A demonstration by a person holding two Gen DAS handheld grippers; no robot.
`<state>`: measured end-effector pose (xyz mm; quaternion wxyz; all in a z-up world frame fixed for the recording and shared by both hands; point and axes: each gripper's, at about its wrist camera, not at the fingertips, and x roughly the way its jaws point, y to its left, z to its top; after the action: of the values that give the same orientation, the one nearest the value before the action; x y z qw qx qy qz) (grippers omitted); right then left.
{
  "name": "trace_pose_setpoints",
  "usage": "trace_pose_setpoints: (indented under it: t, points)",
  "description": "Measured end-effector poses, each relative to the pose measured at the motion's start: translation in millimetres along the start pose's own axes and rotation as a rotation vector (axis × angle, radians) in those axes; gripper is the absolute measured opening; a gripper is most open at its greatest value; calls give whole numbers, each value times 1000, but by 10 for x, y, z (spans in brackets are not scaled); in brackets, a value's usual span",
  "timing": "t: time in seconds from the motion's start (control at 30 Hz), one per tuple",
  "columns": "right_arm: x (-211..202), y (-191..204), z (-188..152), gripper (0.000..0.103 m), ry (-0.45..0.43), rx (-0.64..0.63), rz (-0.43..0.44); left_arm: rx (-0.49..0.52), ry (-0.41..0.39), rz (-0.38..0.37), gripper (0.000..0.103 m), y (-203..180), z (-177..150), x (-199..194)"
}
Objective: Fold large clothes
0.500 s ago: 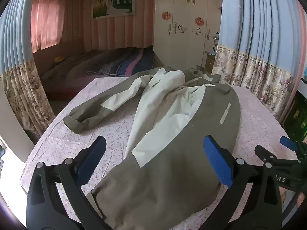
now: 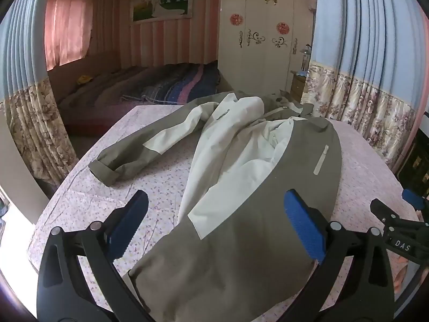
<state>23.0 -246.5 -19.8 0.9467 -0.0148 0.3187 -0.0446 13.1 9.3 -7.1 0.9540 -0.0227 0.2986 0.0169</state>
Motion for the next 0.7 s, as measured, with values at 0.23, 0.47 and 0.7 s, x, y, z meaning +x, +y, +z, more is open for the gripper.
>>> trace_pose_setpoints:
  t: [0.23,0.47,0.7]
  points:
    - [58,-67,-31,101,8,13,6,2,4,20,100,2,30,31]
    - [106,-115,-46,101,21,23,5,11,8,21,100,-32,37,71]
    - [117,-124,-44,101,23,22,1,11,12,19,100,-45,37,86]
